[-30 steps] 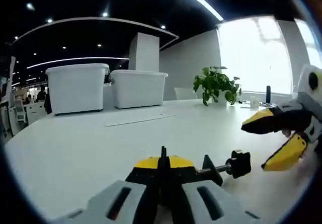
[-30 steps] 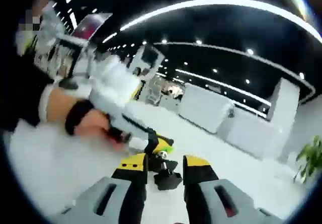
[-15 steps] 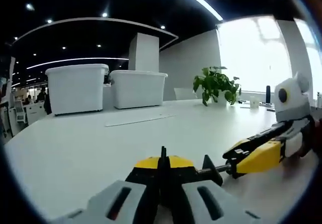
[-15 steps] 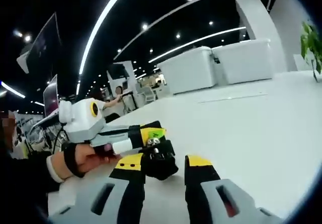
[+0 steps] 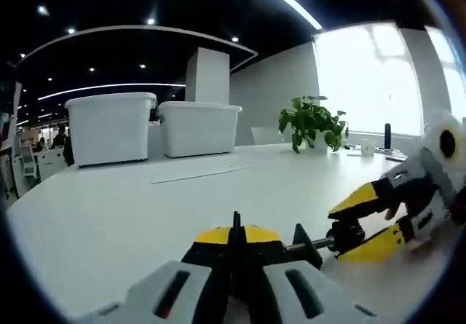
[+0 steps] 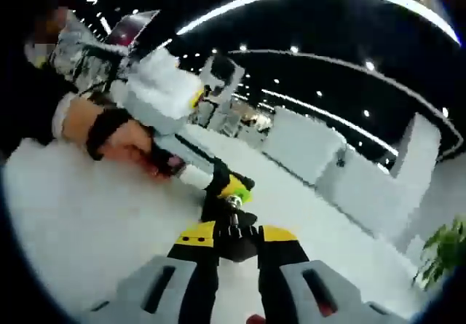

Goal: Clamp the fixed fixture on the desktop, loosen the retaining clip, secure it to the edge of the desk, and tighten the retaining clip.

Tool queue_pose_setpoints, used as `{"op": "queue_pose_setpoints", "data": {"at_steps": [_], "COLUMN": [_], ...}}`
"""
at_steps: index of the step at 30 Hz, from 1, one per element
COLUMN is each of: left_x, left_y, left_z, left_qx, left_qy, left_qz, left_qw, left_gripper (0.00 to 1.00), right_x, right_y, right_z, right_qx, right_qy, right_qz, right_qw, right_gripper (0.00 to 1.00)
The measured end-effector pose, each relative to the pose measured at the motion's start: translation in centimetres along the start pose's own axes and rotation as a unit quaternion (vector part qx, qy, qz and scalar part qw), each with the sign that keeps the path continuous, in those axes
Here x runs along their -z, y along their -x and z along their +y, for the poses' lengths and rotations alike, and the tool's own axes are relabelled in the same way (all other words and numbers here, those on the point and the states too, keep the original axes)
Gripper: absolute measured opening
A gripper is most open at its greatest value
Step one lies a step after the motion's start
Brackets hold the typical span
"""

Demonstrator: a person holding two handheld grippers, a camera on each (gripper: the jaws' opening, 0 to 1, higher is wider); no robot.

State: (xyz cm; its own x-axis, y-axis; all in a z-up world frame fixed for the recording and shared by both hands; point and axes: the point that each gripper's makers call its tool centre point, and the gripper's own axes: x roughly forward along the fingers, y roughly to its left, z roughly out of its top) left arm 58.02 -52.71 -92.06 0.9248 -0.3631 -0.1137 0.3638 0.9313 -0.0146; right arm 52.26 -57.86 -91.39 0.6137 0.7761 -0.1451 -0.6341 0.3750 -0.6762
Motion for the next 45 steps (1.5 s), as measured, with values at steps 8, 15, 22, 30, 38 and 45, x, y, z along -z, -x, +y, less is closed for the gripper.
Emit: {"op": "queue_pose_setpoints", "data": {"at_steps": [8,15,22,30,38,45], "left_x": [0.0,0.1,0.1,0.1,0.1,0.1], "left_y": [-0.1,-0.1,-0.1,0.0,-0.1,-0.1], "left_z": [0.1,0.1,0.0,-0.1,-0.1,-0.1], "left_qx": [-0.001,0.001,0.001,0.002,0.001,-0.001], "left_qy": [0.001,0.002,0.001,0.000,0.001,0.004], "left_qz": [0.000,0.000,0.000,-0.001,0.000,0.001], "left_qw": [1.0000,1.0000,1.0000,1.0000,1.0000,1.0000], "left_gripper": [0.04,0.04,0.04,0.04,0.04,0.04], "right_x": [-0.5,-2.0,3.1,3.5,3.0,1.9], "right_y": [0.6,1.3,0.7,-1.0,-0.9,-0.5], "right_z": [1.2,0.0,-2.6,-1.1,-1.2,-0.9], "right_qx": [0.017,-0.005,0.012,-0.020,-0.029,-0.019], "right_qy": [0.195,-0.045,-0.404,-0.494,-0.429,-0.225], "right_qz": [0.004,-0.004,0.041,0.029,0.021,0.007], "right_qw": [0.9806,0.9990,0.9139,0.8686,0.9026,0.9740], "right_gripper": [0.17,0.22,0.37,0.24,0.23,0.23]}}
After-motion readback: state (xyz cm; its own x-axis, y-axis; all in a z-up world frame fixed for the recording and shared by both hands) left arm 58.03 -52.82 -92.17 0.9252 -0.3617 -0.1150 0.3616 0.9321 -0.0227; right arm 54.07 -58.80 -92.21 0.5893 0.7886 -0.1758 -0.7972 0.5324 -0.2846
